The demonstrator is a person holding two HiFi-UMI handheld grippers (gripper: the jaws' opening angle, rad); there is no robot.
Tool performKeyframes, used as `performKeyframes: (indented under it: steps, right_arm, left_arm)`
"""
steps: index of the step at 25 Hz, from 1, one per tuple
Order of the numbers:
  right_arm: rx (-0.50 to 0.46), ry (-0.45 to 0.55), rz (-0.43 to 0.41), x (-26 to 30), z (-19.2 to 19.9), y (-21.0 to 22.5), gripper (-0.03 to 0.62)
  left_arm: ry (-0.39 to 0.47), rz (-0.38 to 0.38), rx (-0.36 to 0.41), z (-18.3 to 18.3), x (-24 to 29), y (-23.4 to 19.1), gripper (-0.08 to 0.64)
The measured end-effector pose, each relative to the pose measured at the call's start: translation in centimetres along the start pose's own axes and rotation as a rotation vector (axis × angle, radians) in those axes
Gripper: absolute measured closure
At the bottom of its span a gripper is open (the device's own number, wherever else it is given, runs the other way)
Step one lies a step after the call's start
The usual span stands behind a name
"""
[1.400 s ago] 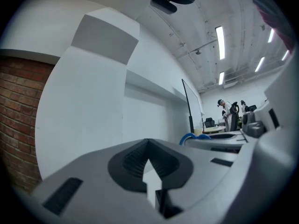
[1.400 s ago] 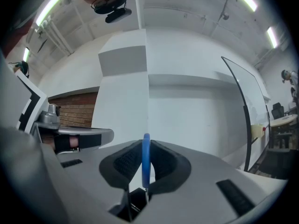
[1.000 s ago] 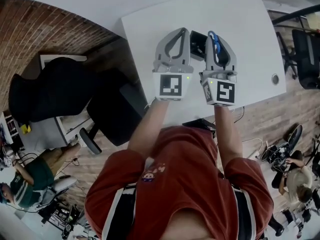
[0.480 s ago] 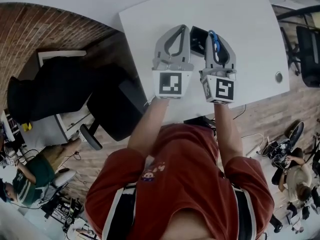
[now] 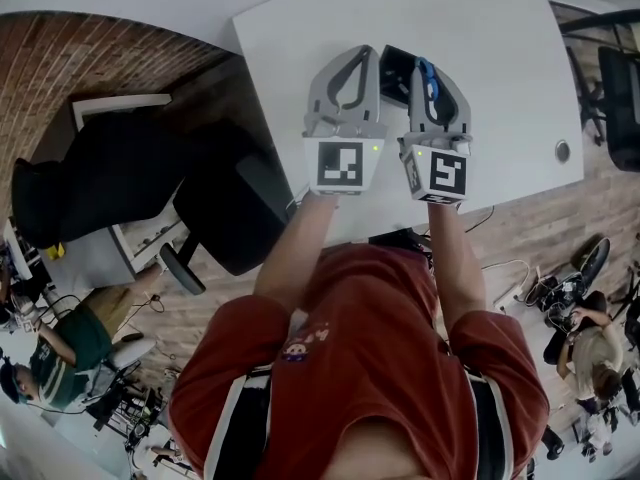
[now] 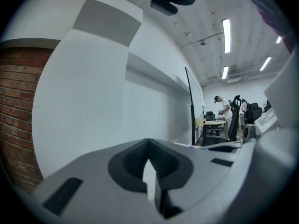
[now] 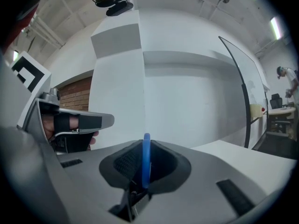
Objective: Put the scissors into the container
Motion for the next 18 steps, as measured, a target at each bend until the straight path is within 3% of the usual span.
performKeyframes:
  steps: [18]
  right_arm:
    - [-0.064,-0.101,0.004,1.3,2.5,-1.1,0.526]
  left_arm:
    - [-0.038,0.005,0.017,1.3,-0.1,-0.5,0.548]
Point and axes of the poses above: the fingertips, and each gripper's own axes: x forward along the fingers, y to its right, z out of its underside, the point moved 7 cm from there along -x, backward along the fingers, and after that the axes turned 7 degrees about -x, right-handed, at the moved point
